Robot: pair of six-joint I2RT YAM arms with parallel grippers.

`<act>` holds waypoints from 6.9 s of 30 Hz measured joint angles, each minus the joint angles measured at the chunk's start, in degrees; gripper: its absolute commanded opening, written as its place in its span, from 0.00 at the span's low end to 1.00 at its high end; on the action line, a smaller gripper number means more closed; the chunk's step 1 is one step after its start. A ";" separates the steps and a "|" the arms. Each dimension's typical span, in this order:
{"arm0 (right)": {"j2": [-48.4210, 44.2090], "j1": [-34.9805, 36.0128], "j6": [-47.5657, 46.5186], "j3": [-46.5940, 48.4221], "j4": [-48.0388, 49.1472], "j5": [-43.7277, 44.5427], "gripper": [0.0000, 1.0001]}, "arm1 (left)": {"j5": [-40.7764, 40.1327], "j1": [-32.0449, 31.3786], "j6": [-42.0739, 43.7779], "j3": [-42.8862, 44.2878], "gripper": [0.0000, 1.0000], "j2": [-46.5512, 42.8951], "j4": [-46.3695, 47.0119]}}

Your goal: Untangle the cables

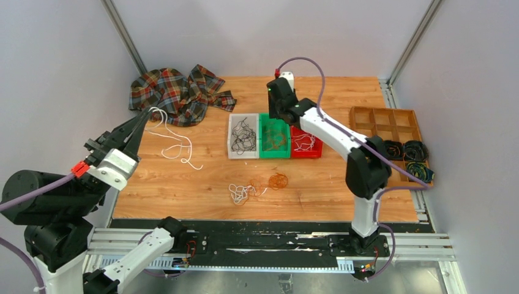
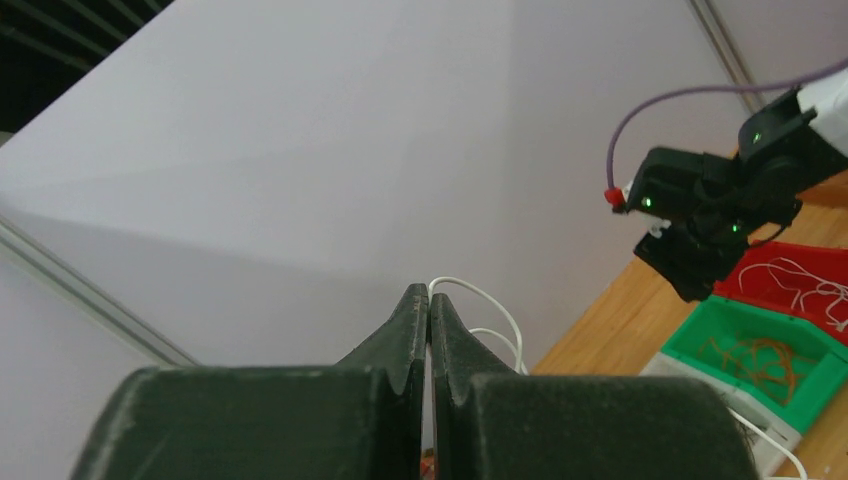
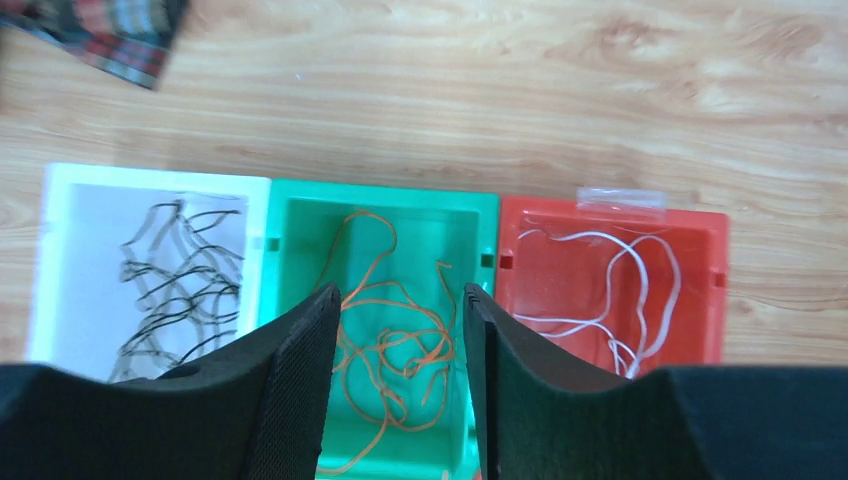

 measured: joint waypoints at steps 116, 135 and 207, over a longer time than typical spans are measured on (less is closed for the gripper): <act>-31.15 4.98 -0.61 -36.30 6.16 -15.93 0.39 | 6.05 -0.02 5.31 -25.94 0.90 3.28 -24.06; -54.38 11.30 6.80 -57.02 9.09 -9.53 0.15 | 11.56 -2.01 27.61 -44.70 0.76 28.57 -19.76; -50.47 30.47 -8.90 -50.34 44.13 -17.92 0.51 | 5.05 -11.87 -2.82 -12.48 0.00 22.97 -30.69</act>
